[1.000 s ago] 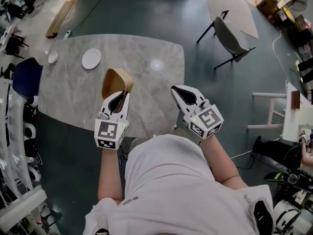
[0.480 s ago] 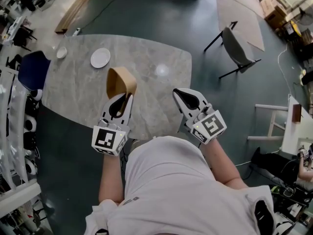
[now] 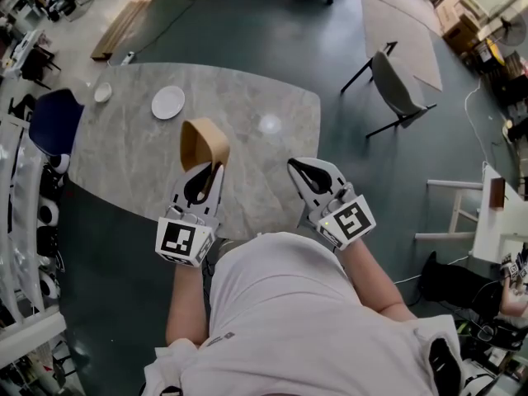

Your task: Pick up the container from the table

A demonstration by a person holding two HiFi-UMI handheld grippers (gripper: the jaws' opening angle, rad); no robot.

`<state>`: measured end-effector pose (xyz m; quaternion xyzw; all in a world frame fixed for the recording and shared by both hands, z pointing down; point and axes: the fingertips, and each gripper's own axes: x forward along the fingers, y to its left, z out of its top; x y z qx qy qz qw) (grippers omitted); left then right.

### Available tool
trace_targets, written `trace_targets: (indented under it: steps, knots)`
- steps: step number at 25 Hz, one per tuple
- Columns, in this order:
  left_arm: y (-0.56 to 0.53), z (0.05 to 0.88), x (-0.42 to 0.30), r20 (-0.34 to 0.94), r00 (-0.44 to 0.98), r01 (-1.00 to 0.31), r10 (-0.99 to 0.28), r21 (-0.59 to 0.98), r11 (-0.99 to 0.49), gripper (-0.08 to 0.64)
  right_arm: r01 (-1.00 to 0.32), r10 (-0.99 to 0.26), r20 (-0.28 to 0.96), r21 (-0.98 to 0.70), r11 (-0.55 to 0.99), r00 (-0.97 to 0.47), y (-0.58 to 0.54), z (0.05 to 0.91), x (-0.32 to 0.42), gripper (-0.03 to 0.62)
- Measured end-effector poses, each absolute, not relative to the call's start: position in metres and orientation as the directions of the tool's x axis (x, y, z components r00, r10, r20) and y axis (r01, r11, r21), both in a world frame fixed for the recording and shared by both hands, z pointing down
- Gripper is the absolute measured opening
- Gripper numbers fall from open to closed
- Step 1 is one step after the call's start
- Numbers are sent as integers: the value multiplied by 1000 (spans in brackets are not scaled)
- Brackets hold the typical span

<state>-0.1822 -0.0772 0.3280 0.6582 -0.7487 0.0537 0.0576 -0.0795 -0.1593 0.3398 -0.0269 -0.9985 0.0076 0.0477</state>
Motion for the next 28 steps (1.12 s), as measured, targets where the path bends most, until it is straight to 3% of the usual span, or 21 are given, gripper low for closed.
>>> trace_targets:
  steps: [28]
  knots:
    - [-81,348,-185,192,-110,-993,-975,15,115,21,21,32,136,-83,996,-990,-168,357,-79,9]
